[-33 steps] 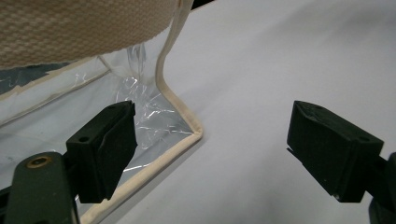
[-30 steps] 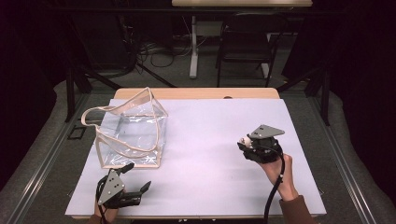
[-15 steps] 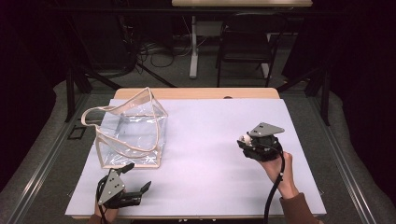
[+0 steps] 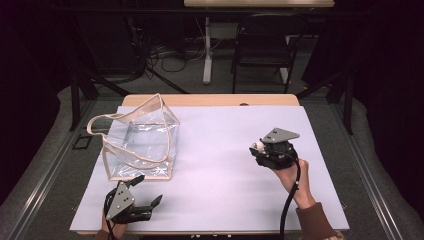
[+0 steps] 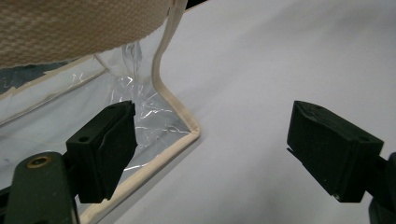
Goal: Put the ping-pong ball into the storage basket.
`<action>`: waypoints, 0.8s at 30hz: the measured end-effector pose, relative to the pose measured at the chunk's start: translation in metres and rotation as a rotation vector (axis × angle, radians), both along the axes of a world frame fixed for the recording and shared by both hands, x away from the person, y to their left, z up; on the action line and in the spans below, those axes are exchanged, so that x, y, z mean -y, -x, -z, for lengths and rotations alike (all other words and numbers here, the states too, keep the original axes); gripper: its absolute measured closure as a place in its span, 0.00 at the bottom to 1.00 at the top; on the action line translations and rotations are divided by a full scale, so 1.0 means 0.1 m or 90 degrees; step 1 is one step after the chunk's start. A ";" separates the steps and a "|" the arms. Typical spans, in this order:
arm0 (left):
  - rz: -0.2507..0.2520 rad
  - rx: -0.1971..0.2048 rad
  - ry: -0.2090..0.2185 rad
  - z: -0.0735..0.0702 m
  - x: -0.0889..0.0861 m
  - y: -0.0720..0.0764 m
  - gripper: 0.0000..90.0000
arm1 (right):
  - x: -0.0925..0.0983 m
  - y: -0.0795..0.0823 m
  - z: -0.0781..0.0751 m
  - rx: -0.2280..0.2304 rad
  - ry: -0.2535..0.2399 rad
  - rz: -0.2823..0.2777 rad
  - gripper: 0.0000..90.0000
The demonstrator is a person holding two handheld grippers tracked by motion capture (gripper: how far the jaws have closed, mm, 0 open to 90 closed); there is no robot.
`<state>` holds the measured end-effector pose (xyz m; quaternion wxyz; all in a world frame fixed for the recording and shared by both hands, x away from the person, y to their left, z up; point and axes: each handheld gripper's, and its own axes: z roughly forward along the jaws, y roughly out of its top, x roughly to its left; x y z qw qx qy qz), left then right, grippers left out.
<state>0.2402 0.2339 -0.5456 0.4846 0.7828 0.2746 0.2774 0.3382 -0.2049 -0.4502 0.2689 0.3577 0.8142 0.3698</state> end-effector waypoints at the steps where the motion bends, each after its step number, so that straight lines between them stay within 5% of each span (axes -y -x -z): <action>1: -0.001 0.000 0.001 0.00 0.00 0.00 0.18 | 0.00 0.00 0.00 0.000 0.000 0.000 0.57; 24: 0.004 -0.001 0.000 0.01 0.01 -0.01 0.18 | -0.19 -0.13 -0.07 0.006 -0.007 -0.017 0.57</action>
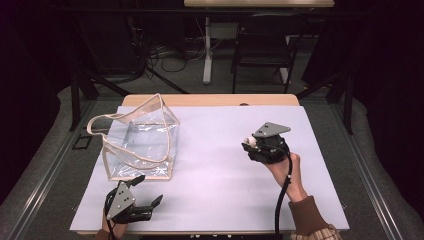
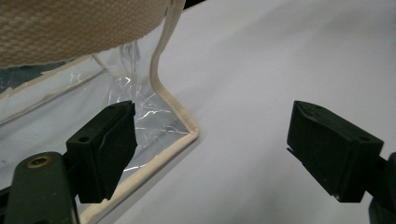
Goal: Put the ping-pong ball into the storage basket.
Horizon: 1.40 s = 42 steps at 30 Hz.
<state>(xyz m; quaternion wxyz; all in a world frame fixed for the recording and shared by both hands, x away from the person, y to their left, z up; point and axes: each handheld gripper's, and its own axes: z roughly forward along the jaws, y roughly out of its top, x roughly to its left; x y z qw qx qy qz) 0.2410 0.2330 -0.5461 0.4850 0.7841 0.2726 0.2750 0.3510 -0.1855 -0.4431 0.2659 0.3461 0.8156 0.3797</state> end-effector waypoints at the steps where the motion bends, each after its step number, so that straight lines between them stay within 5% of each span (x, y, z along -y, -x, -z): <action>1: 0.001 0.000 -0.001 0.00 0.00 0.00 0.18 | -0.01 0.00 0.00 0.002 0.001 -0.001 0.57; 42: 0.002 0.000 -0.001 0.00 0.00 0.00 0.18 | -0.39 -0.16 -0.39 0.029 0.022 -0.041 0.57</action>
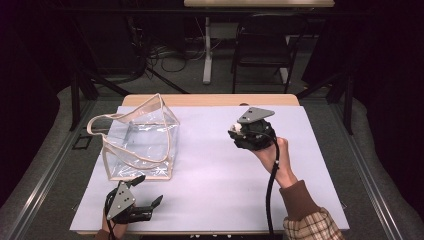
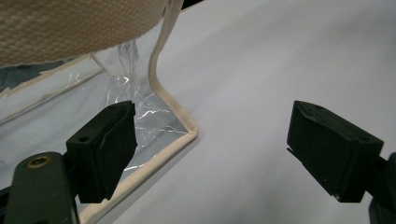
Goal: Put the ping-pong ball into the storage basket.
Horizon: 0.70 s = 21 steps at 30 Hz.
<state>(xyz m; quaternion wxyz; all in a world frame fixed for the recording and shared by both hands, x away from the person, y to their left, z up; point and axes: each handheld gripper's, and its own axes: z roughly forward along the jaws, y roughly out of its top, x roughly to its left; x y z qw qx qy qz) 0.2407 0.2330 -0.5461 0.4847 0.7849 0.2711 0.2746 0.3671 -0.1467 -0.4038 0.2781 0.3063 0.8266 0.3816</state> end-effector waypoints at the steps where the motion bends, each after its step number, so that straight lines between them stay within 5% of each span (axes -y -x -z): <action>1: 0.000 -0.001 0.001 0.00 0.00 0.00 0.18 | -0.01 0.00 -0.01 0.000 0.001 -0.001 0.57; 21: 0.002 0.000 0.000 0.00 0.00 0.00 0.18 | -0.21 -0.06 -0.12 0.007 0.013 -0.019 0.57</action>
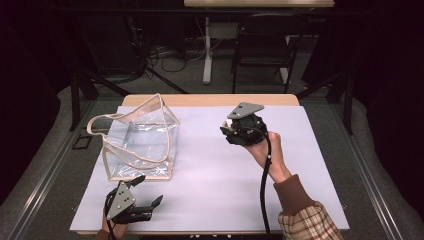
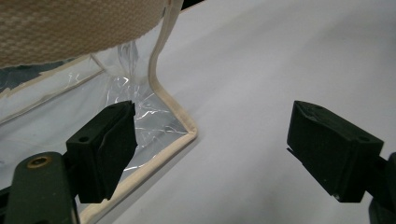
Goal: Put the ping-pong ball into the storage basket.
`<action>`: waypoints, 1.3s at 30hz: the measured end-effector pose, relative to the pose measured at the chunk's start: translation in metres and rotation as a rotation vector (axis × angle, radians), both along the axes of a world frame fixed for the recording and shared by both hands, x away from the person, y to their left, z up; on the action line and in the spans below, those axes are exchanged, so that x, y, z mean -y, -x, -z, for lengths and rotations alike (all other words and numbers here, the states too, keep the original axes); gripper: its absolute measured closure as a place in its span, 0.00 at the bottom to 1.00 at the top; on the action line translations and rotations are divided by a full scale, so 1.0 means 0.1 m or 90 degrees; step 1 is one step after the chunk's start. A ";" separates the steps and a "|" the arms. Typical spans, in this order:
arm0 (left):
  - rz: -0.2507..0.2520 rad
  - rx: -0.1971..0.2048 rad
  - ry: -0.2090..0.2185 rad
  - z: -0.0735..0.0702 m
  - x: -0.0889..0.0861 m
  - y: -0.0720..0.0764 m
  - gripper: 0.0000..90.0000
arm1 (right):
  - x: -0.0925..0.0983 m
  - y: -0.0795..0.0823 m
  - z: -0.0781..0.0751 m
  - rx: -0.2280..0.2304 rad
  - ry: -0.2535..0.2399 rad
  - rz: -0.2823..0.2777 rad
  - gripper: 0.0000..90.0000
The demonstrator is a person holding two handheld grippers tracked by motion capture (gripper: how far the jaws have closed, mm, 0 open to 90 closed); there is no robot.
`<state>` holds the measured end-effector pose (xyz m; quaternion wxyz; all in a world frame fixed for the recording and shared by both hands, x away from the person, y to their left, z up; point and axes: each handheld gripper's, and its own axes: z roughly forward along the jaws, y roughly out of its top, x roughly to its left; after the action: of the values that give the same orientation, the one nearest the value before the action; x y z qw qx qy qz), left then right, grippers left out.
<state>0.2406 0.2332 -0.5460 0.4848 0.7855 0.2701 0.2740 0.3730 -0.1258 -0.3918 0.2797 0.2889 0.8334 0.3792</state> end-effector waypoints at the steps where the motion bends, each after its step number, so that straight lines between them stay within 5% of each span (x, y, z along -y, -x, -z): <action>1: 0.000 0.000 0.000 0.00 0.00 0.00 0.18 | -0.01 0.00 0.00 0.000 0.000 -0.001 0.57; 39: 0.002 0.000 0.002 0.00 0.00 0.00 0.18 | -0.22 -0.10 -0.10 0.004 0.022 -0.019 0.57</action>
<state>0.2406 0.2331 -0.5461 0.4865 0.7850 0.2697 0.2728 0.3832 -0.1036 -0.3823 0.2818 0.2701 0.8431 0.3698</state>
